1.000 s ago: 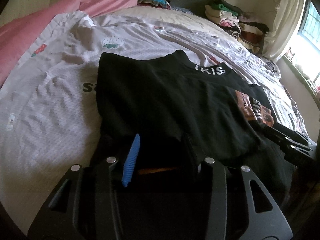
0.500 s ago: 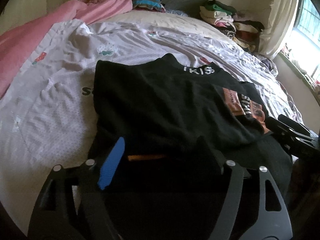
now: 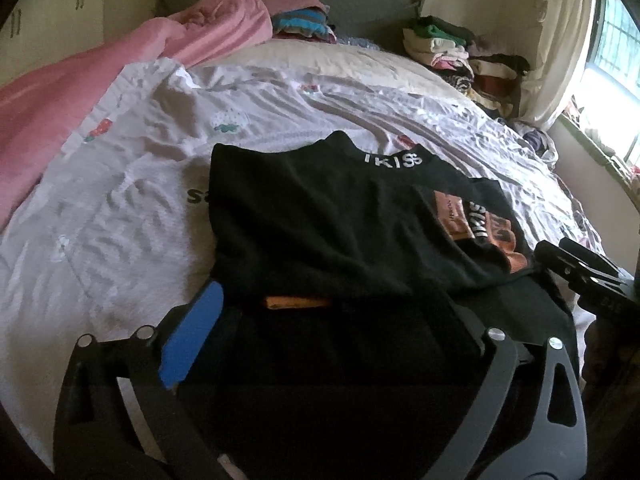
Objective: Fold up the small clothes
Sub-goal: 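Move both open tools to the hem of the black sweatshirt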
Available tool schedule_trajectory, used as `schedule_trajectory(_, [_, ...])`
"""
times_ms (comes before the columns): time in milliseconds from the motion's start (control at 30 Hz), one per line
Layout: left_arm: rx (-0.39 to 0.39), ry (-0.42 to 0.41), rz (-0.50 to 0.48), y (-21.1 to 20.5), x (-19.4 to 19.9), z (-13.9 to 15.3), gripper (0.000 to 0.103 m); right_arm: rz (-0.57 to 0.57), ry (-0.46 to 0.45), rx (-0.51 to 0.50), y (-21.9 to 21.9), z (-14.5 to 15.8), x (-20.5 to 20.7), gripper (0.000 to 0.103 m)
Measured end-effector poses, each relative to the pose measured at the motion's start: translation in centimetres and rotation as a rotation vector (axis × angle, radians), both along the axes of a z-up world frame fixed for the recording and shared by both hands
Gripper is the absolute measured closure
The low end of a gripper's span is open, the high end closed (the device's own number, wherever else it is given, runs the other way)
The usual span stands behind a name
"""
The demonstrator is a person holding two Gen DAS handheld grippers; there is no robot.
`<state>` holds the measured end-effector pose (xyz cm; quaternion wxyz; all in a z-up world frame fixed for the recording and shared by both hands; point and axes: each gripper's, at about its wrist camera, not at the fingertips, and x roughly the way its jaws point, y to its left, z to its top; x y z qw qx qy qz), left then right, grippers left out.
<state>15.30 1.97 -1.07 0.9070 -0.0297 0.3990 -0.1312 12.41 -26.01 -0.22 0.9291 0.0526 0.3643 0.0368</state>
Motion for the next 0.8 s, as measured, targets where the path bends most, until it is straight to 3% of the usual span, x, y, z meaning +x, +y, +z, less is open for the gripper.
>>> schedule_trajectory(800, [0.035, -0.036, 0.006, 0.0, -3.2, 1.9, 0.01, 0.031, -0.054, -0.003, -0.1, 2.4, -3.6, 0.004])
